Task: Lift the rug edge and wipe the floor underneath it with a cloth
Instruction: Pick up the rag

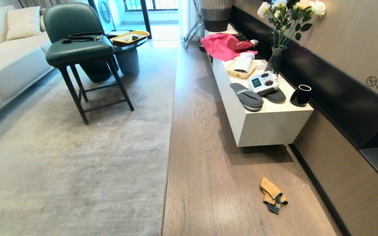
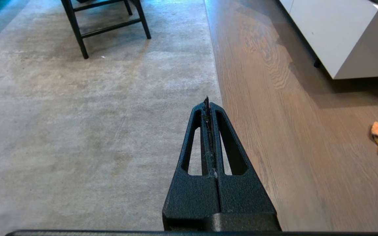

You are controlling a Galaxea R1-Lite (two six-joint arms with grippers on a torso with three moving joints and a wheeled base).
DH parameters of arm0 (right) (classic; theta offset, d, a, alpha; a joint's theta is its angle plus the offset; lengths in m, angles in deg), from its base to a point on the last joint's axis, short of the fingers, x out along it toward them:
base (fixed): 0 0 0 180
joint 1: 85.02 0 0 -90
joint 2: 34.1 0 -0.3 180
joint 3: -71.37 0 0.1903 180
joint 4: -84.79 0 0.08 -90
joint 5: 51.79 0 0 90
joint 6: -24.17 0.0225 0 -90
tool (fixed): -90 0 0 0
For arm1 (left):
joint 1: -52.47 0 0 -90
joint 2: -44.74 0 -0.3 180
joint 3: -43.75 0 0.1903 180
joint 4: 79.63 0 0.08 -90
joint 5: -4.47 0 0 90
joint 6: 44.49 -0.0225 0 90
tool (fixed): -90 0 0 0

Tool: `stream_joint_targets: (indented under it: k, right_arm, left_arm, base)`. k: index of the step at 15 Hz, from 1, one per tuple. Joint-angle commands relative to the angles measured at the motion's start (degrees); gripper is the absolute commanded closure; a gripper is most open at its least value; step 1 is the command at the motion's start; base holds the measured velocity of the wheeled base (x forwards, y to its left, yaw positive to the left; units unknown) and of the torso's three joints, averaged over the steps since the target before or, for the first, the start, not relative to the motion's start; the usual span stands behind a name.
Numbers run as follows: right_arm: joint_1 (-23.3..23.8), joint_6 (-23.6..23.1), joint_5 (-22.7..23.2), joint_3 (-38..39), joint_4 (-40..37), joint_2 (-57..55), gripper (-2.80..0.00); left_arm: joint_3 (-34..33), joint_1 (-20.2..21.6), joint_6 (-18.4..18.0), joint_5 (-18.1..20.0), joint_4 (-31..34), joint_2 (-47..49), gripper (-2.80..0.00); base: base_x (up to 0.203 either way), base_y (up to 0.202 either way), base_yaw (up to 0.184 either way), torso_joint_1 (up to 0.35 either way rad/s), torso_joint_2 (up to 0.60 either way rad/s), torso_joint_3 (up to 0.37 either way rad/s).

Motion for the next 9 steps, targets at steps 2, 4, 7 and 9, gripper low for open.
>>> stream_joint_targets:
  k: [2,4,7,9]
  right_arm:
    - [-0.07,-0.07,0.08,0.0,0.15,-0.07,0.0]
    - [-0.09,-0.07,0.06,0.0,0.15,-0.07,0.0]
    - [-0.05,-0.07,0.02,0.0,0.15,-0.07,0.0]
    - [-0.03,-0.07,0.04,0.0,0.15,-0.07,0.0]
  left_arm:
    - [0.02,0.0,0.0,-0.02,-0.12,0.0,0.0]
    - [0.02,0.0,0.0,-0.02,-0.12,0.0,0.0]
    - [0.02,0.0,0.0,-0.02,-0.12,0.0,0.0]
    - [0.02,0.0,0.0,-0.02,-0.12,0.0,0.0]
  base:
    - [0.0,0.0,0.0,0.031,0.08,0.086]
    - [0.0,0.0,0.0,0.011,0.03,0.029]
    - [0.0,0.0,0.0,0.0,0.0,0.0]
    - [0.0,0.0,0.0,0.0,0.0,0.0]
